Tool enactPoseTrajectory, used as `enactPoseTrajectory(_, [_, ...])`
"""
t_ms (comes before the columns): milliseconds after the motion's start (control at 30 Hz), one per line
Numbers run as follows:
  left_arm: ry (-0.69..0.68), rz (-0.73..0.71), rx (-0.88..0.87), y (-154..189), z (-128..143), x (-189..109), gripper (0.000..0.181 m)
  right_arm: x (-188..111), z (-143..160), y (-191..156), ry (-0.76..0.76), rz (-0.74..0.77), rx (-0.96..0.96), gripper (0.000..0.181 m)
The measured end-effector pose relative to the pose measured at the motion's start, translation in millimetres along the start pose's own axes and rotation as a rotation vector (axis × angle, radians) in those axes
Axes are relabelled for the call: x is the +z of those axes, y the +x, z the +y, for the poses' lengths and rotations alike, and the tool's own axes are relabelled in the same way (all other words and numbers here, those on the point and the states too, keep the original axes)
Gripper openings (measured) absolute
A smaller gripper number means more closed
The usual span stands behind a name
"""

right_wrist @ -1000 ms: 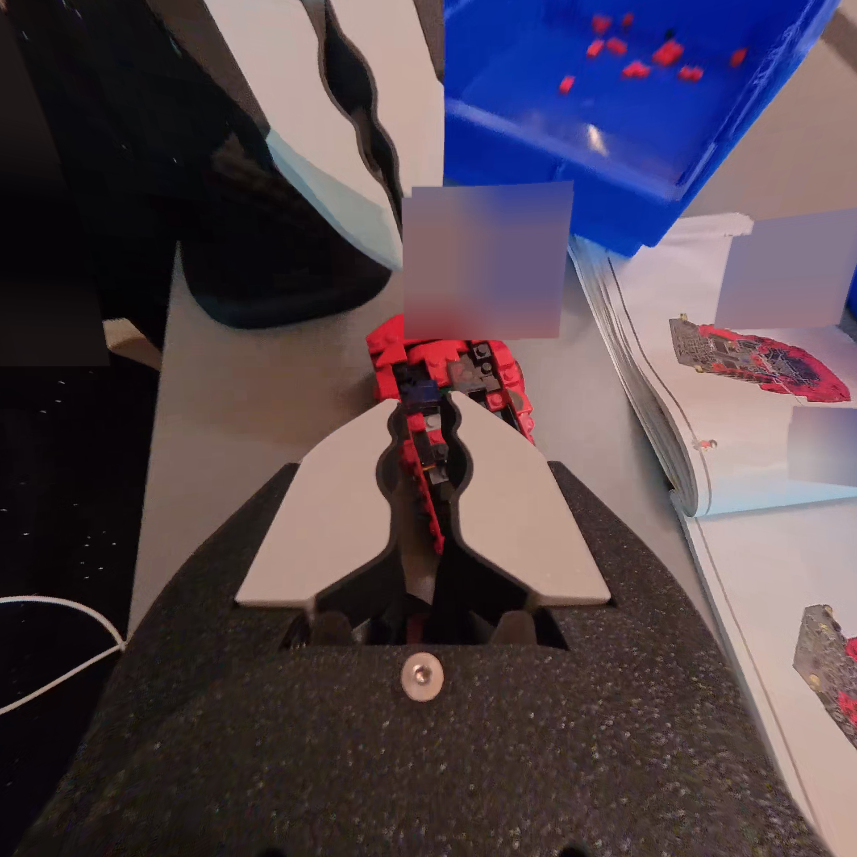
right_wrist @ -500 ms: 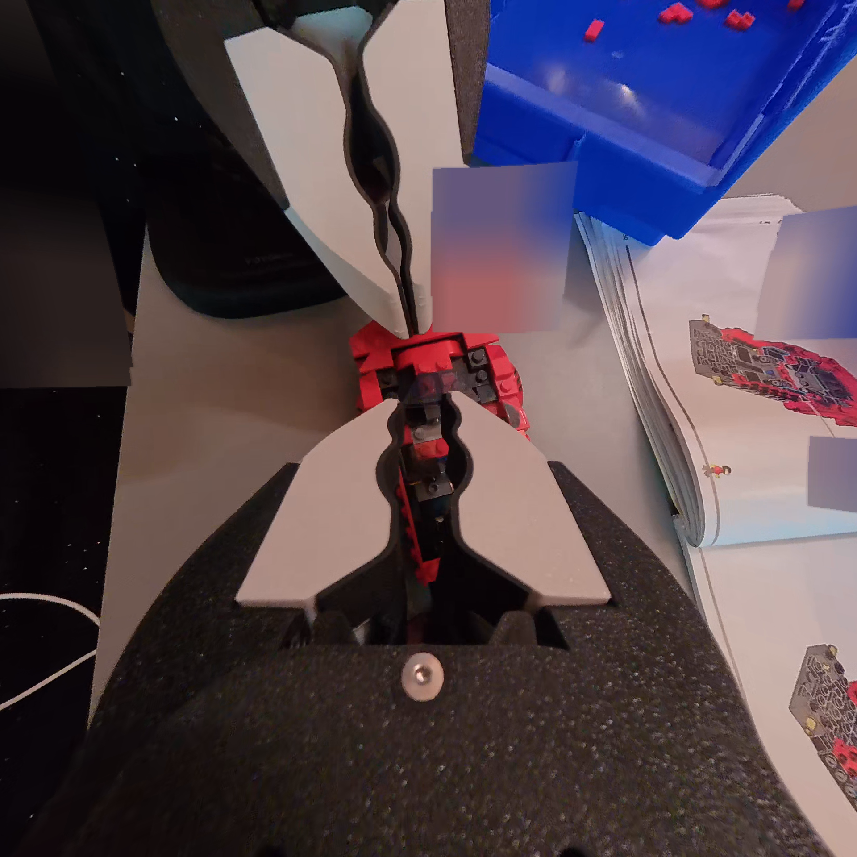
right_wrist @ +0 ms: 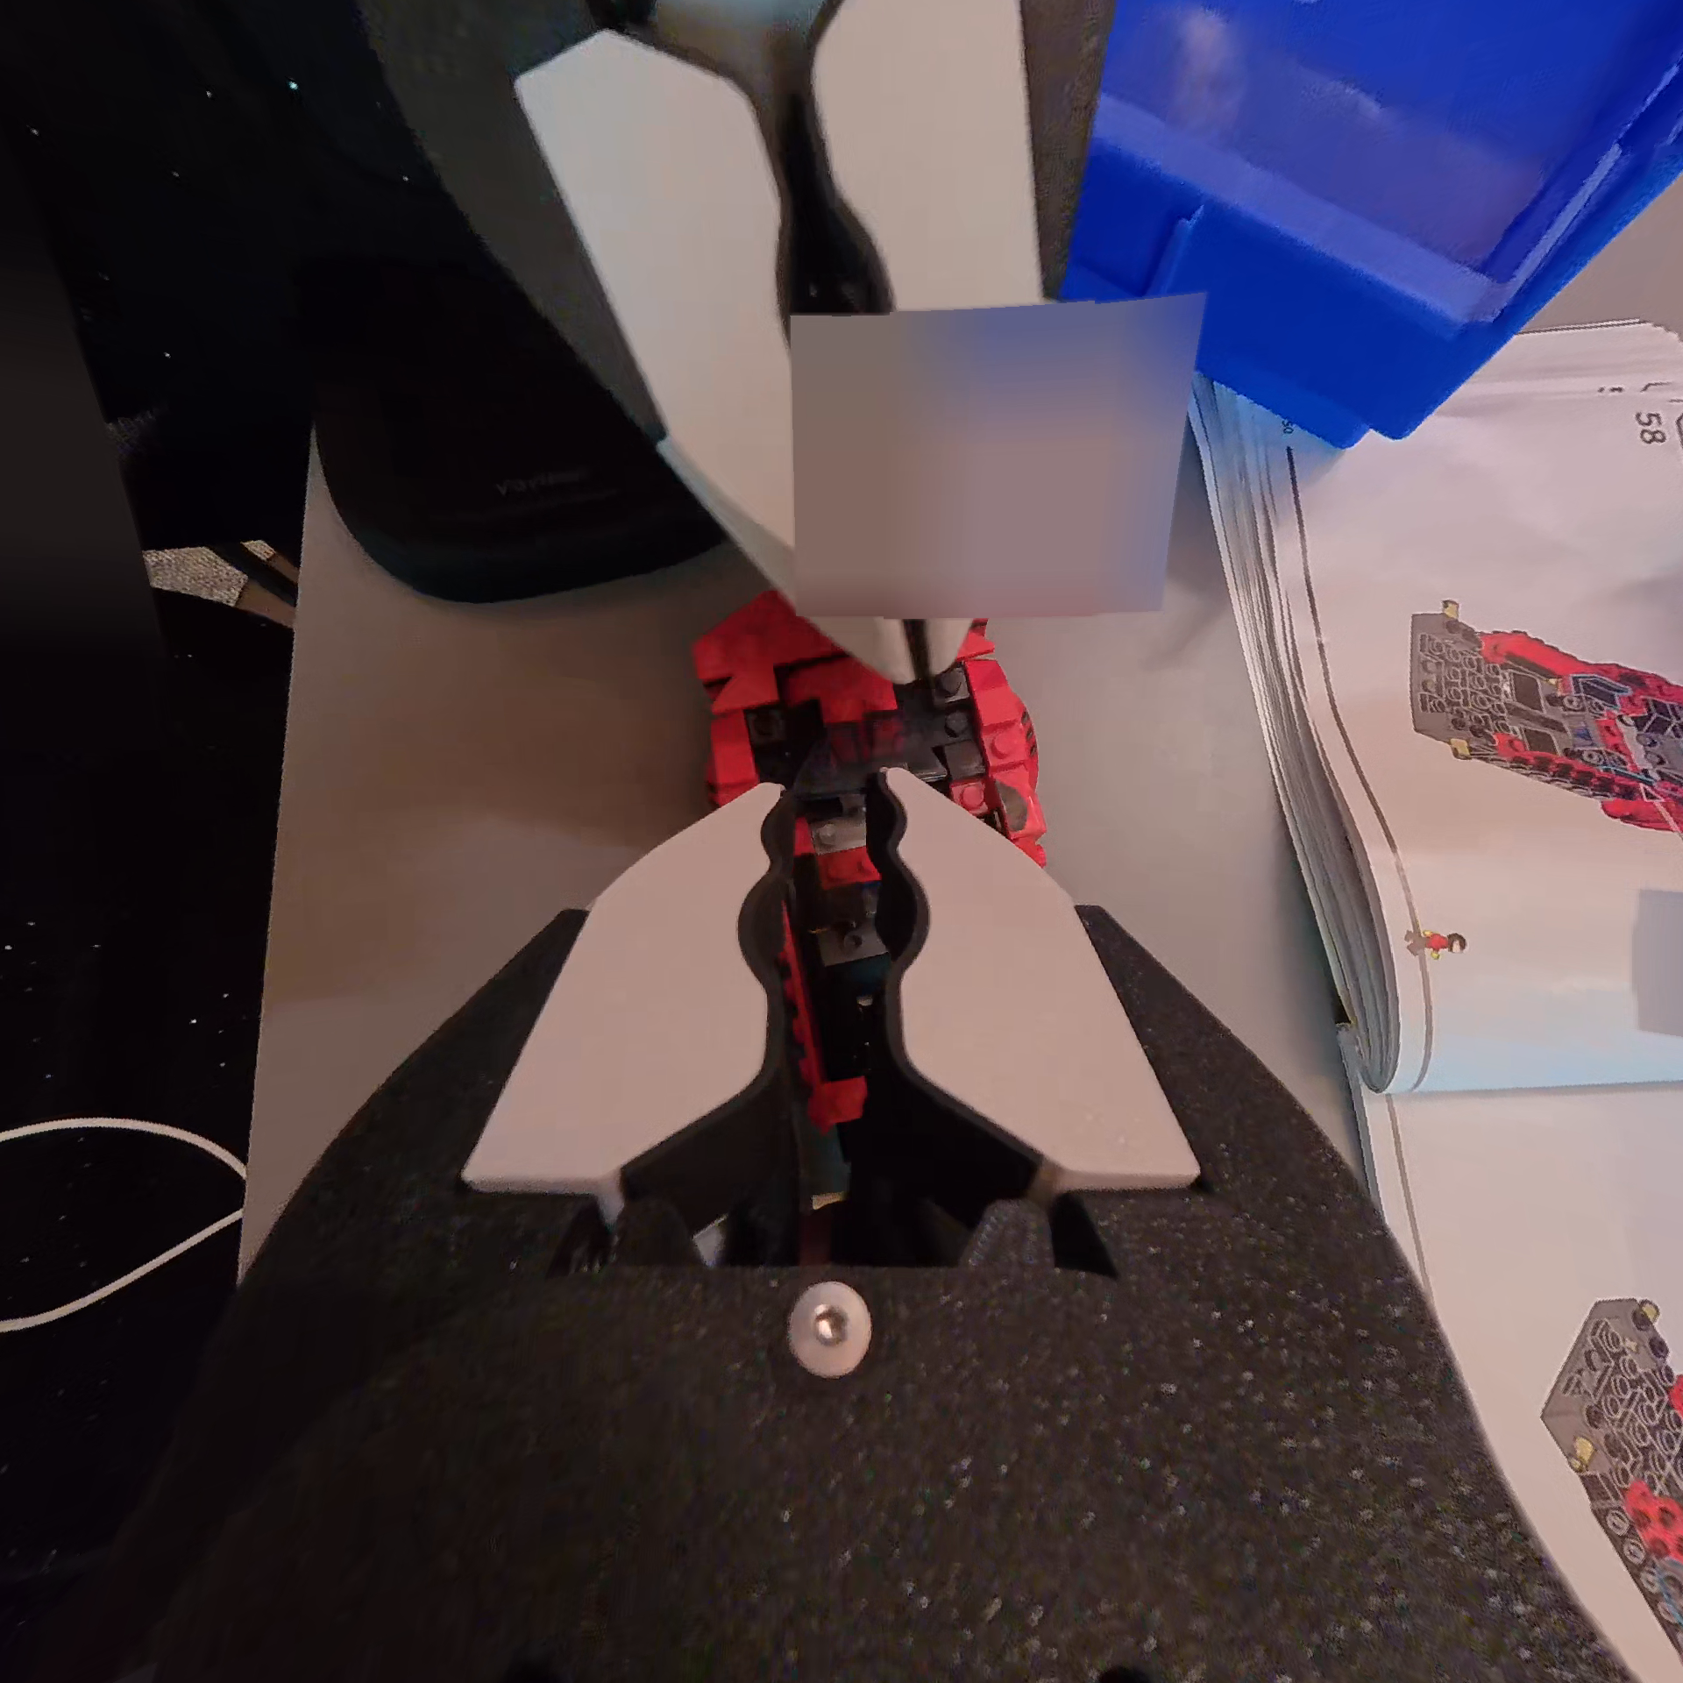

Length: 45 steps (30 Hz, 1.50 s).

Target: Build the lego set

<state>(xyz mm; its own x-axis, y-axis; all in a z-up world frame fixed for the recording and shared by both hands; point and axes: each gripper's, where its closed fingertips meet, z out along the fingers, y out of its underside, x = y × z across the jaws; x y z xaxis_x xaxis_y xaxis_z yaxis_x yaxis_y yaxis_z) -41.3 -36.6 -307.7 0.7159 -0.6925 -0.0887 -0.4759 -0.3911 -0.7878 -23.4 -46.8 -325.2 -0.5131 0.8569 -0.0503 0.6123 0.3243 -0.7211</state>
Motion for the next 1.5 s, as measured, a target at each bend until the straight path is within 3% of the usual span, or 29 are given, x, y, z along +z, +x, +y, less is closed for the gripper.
enactPoseTrajectory(100, [0.053, 0.03, -0.038, 1, -2, -5, 0.0, 0, -1, 0, -0.006, 0.002, -0.001, 0.014])
enactPoseTrajectory(533, [0.05, 0.098, -0.017, 12, 5, -3, 0.0, 1, -1, 1, -0.108, 0.03, -0.034, 0.014])
enactPoseTrajectory(1000, [0.053, 0.095, -0.022, 12, 9, -4, 0.002, 3, -3, 1, -0.167, 0.056, -0.074, 0.014])
enactPoseTrajectory(1200, [0.093, 0.075, 0.035, 14, -3, -1, 0.001, 3, -3, 1, -0.169, 0.054, -0.066, 0.014])
enactPoseTrajectory(1500, [0.032, 0.092, 0.036, 16, 7, 6, 0.0, 3, -2, 2, -0.175, 0.057, -0.063, 0.014])
